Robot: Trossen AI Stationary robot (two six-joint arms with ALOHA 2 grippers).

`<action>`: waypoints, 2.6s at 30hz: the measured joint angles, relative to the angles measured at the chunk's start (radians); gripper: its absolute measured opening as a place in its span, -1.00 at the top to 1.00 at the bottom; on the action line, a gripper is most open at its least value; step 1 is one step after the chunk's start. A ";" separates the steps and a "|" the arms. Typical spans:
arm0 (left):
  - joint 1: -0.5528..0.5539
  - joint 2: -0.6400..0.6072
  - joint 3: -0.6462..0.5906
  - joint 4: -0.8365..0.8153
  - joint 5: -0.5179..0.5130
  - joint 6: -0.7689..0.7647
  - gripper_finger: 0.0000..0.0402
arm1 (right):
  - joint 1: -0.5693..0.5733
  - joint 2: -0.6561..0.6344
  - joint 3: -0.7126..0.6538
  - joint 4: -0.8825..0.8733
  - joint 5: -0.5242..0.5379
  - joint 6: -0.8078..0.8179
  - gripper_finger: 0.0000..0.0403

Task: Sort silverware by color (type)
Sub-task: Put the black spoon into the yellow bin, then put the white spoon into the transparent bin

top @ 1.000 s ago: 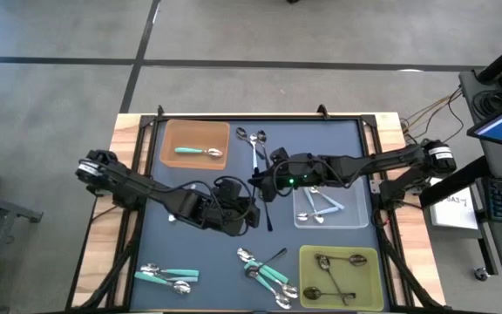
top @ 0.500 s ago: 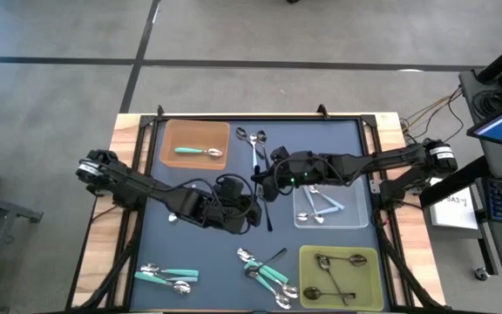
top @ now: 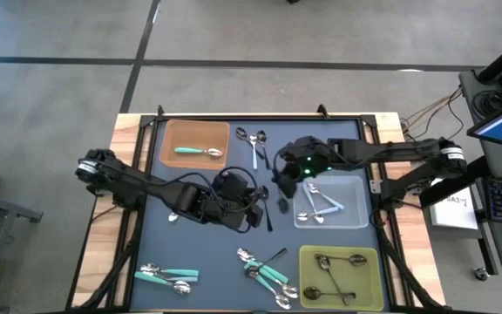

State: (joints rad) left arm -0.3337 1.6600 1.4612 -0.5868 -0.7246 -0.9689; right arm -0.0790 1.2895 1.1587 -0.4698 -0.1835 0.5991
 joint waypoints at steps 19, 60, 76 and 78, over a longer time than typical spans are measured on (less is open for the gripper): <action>0.113 -0.002 0.116 -0.576 -0.025 -0.082 0.47 | 0.412 -0.190 -0.137 -0.499 -0.106 0.398 0.96; 0.191 -0.311 -0.128 -0.738 0.478 0.319 0.47 | 0.716 0.021 -0.215 0.002 -0.212 0.527 0.36; 0.157 -0.405 -0.673 -0.433 0.607 -0.034 0.47 | 0.684 -0.064 -0.215 -0.007 -0.118 0.553 0.24; 0.157 -0.404 -0.724 -0.360 0.600 -0.073 0.47 | 0.682 -0.065 -0.215 -0.017 -0.114 0.553 0.19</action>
State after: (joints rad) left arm -0.1768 1.2560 0.7367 -0.9469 -0.1247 -1.0414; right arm 0.6029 1.2247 0.9440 -0.4869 -0.2977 1.1519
